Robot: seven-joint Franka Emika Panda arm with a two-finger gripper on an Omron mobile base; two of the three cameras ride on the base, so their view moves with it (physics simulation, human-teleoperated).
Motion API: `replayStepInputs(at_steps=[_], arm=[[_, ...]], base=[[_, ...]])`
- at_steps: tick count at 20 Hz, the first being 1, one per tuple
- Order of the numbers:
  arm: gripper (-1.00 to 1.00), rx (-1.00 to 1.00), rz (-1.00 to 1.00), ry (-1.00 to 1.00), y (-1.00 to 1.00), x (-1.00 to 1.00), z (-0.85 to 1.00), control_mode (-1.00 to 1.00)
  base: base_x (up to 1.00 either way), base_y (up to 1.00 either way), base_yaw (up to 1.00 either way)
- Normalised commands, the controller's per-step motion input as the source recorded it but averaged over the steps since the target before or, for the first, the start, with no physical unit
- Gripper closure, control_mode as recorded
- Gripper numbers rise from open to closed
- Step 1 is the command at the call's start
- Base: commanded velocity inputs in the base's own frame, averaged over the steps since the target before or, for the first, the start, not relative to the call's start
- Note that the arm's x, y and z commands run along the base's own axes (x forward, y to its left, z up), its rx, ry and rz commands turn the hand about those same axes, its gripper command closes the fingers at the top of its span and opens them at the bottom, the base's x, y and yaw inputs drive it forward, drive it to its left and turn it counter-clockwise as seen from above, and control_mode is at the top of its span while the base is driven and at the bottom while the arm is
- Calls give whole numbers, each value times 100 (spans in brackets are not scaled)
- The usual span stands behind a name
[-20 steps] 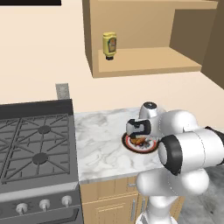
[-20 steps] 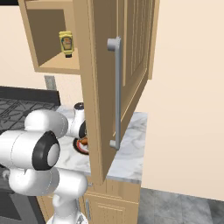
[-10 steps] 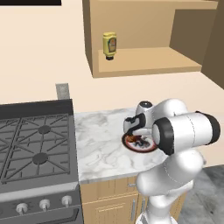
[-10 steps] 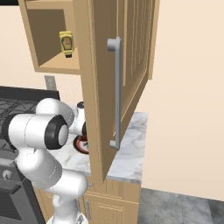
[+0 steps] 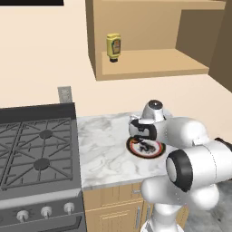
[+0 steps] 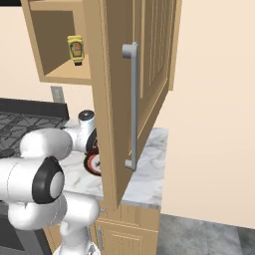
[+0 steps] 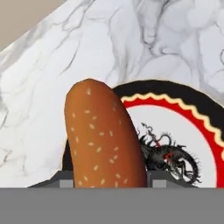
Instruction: Move the hot dog bun to the plate on the dining table and place the condiment next to that plate. Then navigate to the fridge and take the sausage and place it on the plate as well.
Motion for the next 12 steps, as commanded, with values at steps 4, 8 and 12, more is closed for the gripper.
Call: replayStepInputs(at_steps=[4,8,12], arm=[[100,0,0,-21,4,-73,100,-100],[100,2,0,-2,0,-83,100,-100],[100,3,1,9,0,-70,100,-100]], base=[[0,0,0],[0,0,0],[0,0,0]])
